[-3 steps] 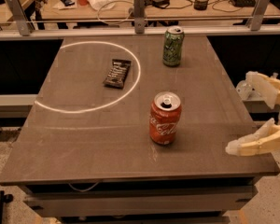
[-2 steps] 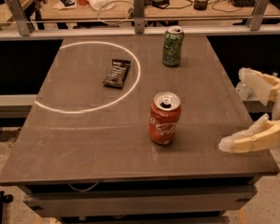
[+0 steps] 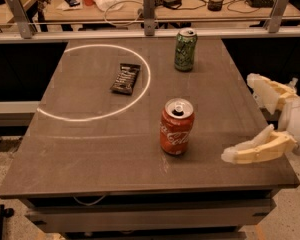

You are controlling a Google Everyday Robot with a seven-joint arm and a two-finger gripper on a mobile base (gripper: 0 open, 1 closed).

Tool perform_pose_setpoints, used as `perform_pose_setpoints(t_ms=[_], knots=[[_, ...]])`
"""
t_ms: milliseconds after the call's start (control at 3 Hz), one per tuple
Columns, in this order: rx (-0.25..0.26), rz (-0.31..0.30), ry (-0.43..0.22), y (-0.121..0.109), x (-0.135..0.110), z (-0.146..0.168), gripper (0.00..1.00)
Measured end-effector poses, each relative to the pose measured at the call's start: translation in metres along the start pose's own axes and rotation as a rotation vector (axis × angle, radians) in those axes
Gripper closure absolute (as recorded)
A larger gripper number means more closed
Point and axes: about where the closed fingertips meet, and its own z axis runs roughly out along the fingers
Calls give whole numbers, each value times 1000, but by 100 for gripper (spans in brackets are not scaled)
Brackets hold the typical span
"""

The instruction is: Move coke can near green can

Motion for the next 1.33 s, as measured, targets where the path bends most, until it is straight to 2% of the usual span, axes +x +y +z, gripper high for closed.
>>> perform_pose_setpoints(t_ms=[333, 1000, 1333], knots=[[22, -8, -39, 3, 11, 20, 0], [24, 85, -70, 11, 43, 64, 0], [12, 95, -78, 16, 50, 76, 0]])
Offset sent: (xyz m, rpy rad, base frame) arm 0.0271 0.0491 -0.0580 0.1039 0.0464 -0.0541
